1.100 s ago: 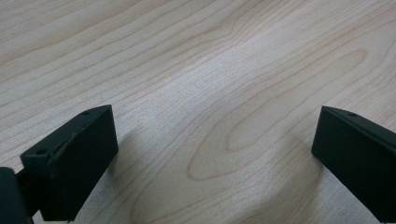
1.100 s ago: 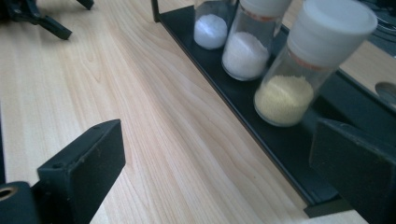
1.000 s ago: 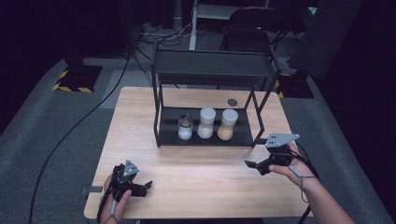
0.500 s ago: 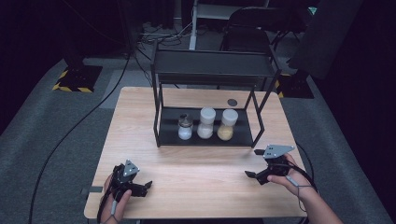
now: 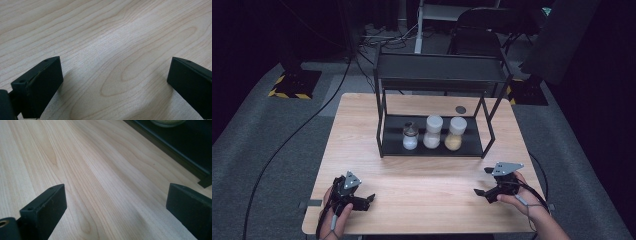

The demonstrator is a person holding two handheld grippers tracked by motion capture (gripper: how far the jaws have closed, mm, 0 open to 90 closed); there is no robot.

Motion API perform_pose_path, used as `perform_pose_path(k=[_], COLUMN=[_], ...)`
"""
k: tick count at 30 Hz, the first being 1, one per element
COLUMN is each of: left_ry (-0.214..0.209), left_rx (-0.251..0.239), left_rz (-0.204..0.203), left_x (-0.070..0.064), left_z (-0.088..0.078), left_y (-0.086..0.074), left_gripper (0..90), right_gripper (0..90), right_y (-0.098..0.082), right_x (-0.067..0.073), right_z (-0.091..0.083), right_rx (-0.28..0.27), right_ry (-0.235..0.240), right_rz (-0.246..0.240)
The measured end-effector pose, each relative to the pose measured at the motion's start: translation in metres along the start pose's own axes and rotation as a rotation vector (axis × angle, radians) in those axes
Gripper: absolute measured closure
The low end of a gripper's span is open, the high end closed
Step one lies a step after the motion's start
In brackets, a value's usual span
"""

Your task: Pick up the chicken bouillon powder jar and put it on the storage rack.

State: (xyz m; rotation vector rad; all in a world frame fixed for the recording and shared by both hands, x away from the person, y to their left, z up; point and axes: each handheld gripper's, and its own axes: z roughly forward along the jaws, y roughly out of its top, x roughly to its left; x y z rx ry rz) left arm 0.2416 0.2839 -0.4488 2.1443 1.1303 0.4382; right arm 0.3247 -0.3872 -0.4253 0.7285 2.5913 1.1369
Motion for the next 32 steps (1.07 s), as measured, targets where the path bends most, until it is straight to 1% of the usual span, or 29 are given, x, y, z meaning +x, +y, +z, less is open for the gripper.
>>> perform_pose_path(k=[3, 8, 13, 16, 18, 24, 32], left_ry=[0.0, 0.001, 0.001, 0.001, 0.001, 0.002, 0.0], left_rx=[0.0, 0.0, 0.001, 0.001, 0.0, 0.0, 0.002], left_rz=[0.0, -0.002, -0.002, -0.002, -0.002, -0.002, 0.0], left_x=[0.0, 0.0, 0.0, 0.0, 0.0, -0.001, 0.0], left_z=[0.0, 0.0, 0.0, 0.0, 0.0, 0.0, 0.0], left_y=[0.0, 0.0, 0.0, 0.0, 0.0, 0.0, 0.001], left_gripper=[0.3, 0.3, 0.3, 0.2, 0.3, 0.3, 0.2], right_gripper=[3.4, 3.3, 3.3, 3.3, 1.7, 0.7, 0.0], right_y=[-0.005, -0.012, -0.018, -0.02, -0.022, -0.022, -0.021], right_x=[0.0, 0.004, 0.005, 0.007, 0.01, 0.012, 0.012], right_z=[0.003, 0.004, 0.008, 0.011, 0.012, 0.013, 0.013], right_rx=[0.004, 0.004, 0.017, 0.023, 0.021, 0.026, 0.027], right_ry=[-0.004, -0.024, -0.028, -0.041, -0.053, -0.062, -0.057], right_rz=[0.011, 0.02, 0.03, 0.039, 0.041, 0.046, 0.046])
